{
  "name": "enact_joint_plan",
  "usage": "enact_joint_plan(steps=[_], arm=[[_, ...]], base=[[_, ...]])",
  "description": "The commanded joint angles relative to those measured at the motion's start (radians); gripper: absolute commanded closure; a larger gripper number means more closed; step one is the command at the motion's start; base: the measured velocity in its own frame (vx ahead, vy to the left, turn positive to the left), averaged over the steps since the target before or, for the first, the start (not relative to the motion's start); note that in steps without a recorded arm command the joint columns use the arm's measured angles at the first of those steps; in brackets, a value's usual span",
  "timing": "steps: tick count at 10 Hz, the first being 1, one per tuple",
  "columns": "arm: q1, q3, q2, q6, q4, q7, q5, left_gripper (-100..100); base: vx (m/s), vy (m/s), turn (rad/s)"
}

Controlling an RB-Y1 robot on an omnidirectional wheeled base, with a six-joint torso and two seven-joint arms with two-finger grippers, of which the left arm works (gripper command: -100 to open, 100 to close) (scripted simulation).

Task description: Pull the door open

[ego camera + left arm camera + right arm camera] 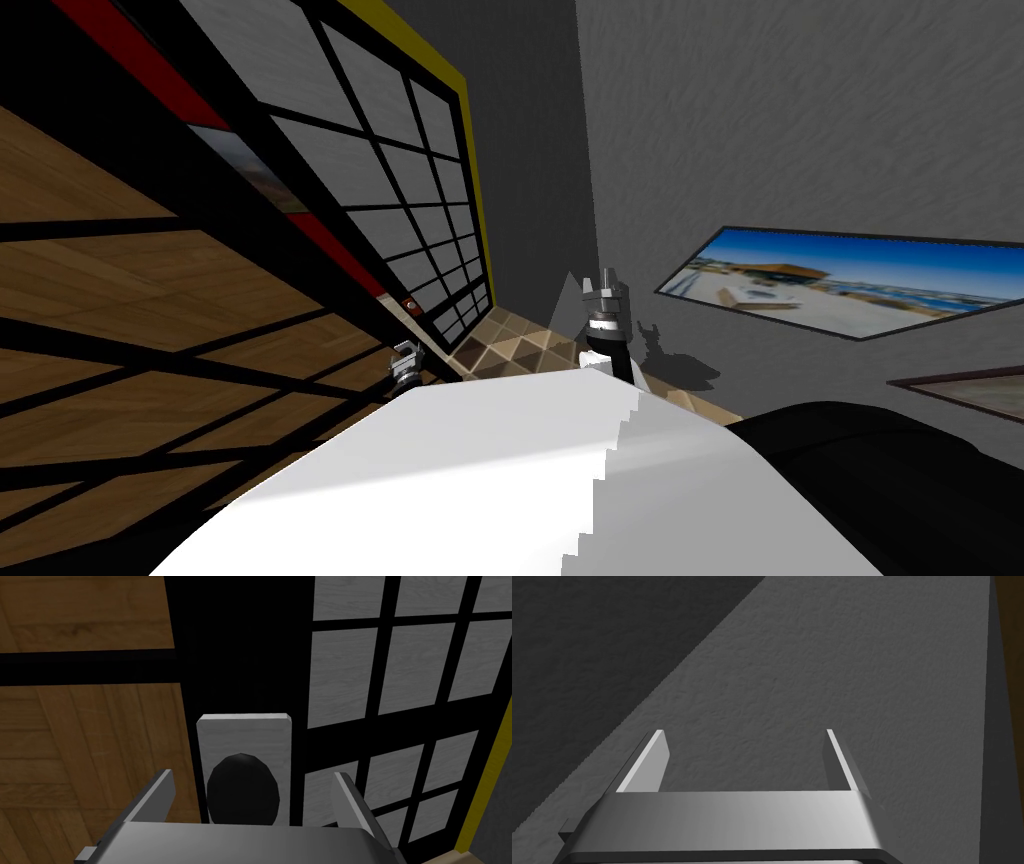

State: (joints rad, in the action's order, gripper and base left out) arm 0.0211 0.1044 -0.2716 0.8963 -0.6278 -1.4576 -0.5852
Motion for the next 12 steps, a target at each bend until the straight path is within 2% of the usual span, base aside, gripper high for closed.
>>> enact_joint_plan(steps=[1,6,12], arm=[[-0.002,0.000,0.002,0.001,0.002,0.004,0.000,100],[-0.002,0.000,0.002,0.001,0.002,0.004,0.000,100],[0.005,-0.068,-0.017,-0.014,-0.026,-0.049,0.039,100]], base=[[-0.017,0.000,0.004],[-0.016,0.002,-0.002],[-0.183,0.001,-0.060]])
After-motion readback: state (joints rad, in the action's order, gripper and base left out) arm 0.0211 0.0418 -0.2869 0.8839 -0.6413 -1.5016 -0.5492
